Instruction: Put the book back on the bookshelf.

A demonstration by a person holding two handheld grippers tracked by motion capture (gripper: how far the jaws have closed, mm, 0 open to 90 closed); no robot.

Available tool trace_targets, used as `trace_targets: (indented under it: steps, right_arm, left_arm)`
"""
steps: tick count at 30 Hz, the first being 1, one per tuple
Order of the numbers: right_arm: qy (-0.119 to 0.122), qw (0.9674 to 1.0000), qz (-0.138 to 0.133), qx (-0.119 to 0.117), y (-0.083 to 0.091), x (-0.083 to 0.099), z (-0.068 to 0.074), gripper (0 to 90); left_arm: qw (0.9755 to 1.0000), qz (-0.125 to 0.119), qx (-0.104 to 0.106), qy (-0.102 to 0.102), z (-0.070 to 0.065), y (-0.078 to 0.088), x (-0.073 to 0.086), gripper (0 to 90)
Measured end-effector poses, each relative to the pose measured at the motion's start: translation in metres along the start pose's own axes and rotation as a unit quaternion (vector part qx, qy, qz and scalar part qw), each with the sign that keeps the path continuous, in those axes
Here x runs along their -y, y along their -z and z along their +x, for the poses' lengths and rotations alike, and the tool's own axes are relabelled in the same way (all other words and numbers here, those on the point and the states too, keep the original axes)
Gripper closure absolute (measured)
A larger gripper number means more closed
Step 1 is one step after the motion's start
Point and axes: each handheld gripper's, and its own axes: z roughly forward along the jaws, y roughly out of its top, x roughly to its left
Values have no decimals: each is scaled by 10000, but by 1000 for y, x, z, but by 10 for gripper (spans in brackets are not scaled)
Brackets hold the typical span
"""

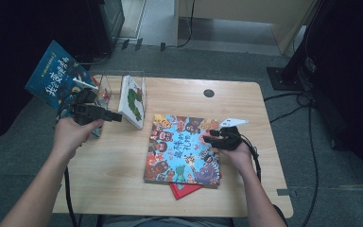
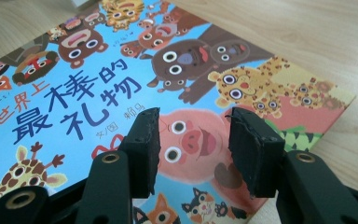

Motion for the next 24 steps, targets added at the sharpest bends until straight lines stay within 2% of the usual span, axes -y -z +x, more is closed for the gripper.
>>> trace_targets:
  steps: [2, 9, 16, 24]
  right_arm:
    - [-1, 10000, 24, 9, -1, 0, 1, 531]
    - [83, 9999, 148, -10, -7, 1, 4, 530]
    - [100, 9999, 96, -12, -8, 2, 5, 531]
    - [112, 9999, 59, 10, -9, 3, 5, 530]
  left_arm:
    - [10000, -7, 74, 25, 1, -6, 3, 441]
    - [9999, 36, 81, -72, 6, -30, 15, 440]
    - [9997, 156, -28, -166, 12, -54, 31, 440]
    - [9996, 227, -63, -159, 23, -82, 48, 440]
